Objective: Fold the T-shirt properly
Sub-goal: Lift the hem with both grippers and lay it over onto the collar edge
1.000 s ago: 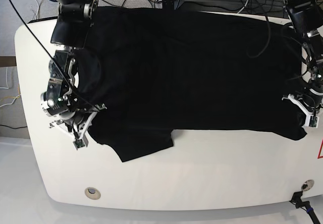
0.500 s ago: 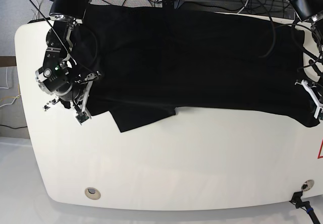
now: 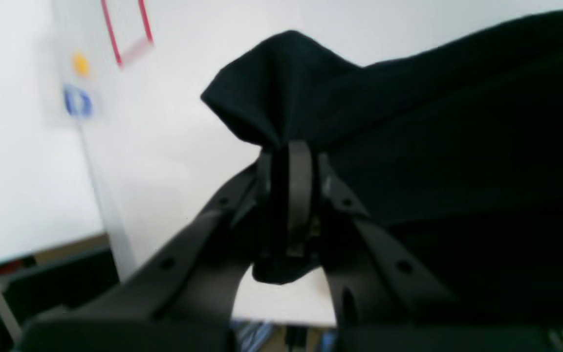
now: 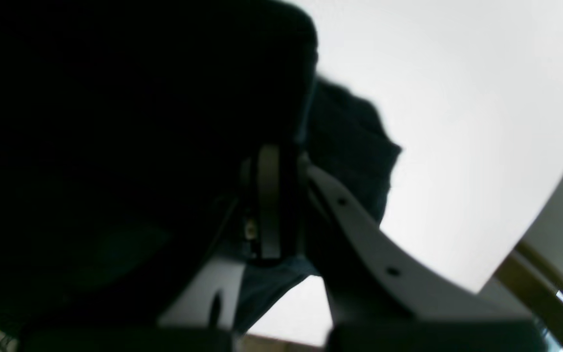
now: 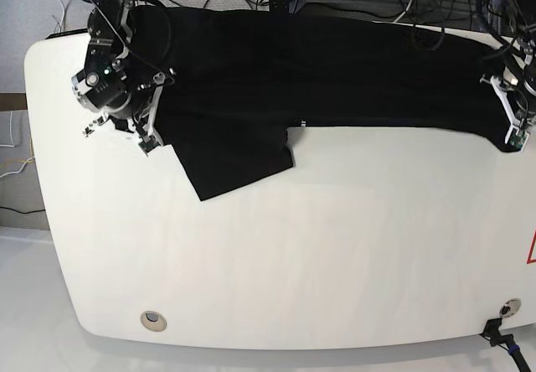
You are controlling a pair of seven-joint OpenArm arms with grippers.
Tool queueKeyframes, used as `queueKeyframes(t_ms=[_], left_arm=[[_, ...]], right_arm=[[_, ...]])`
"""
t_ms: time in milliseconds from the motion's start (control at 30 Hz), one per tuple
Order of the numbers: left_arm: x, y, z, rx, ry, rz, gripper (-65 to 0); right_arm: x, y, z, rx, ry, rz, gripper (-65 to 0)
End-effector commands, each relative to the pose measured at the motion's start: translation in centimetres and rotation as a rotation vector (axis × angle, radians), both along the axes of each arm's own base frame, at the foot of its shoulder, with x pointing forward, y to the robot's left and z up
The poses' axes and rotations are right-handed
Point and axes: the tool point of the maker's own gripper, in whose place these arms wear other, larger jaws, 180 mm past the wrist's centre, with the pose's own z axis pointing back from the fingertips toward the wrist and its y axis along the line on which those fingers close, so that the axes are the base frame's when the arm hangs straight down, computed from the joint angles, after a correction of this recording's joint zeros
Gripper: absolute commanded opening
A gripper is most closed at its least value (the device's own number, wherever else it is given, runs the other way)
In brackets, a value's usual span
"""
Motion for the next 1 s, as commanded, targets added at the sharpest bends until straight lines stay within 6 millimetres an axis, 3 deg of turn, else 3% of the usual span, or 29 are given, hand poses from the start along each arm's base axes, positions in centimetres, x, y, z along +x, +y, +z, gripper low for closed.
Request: queueKeyframes(t_ms=[0, 300, 433, 567, 633, 700, 833, 967], left_arm=[[-0.2, 0.7, 0.7, 0.031, -0.007, -0.002, -65.0], [-2.6, 0.8, -2.9, -0.001, 0.113, 0.006, -65.0], [-4.2, 1.5, -4.8, 0.031, 0.202, 0.016, -64.0], [-4.6, 1.8, -5.5, 0.101, 0.255, 0.002, -20.9], [-4.6, 1.7, -5.6, 0.119, 0.266, -0.010, -9.8], [-3.2, 1.4, -4.3, 0.135, 0.221, -0.021, -6.1], [-0.2, 0.4, -0.6, 0.167, 0.093, -0.052, -6.0], [1.9, -0.8, 1.0, 0.143, 0.008, -0.063, -6.0]], right_arm=[[-0.5, -0.5, 0.1, -0.018, -0.003, -0.001, -65.0], [-3.2, -0.6, -1.9, -0.018, 0.082, 0.001, -65.0], [-3.8, -0.5, -2.3, -0.013, 0.089, 0.008, -42.0], [-3.7, -1.3, -2.1, -0.035, 0.088, 0.015, -23.4], [-3.4, -1.6, -1.9, -0.043, 0.080, 0.015, -20.2], [-3.0, -2.2, -1.4, -0.061, 0.065, 0.021, -20.1], [-0.7, -2.0, 0.3, -0.057, -0.014, 0.024, -20.1], [1.4, -0.7, 2.1, 0.092, -0.098, 0.014, -20.2]])
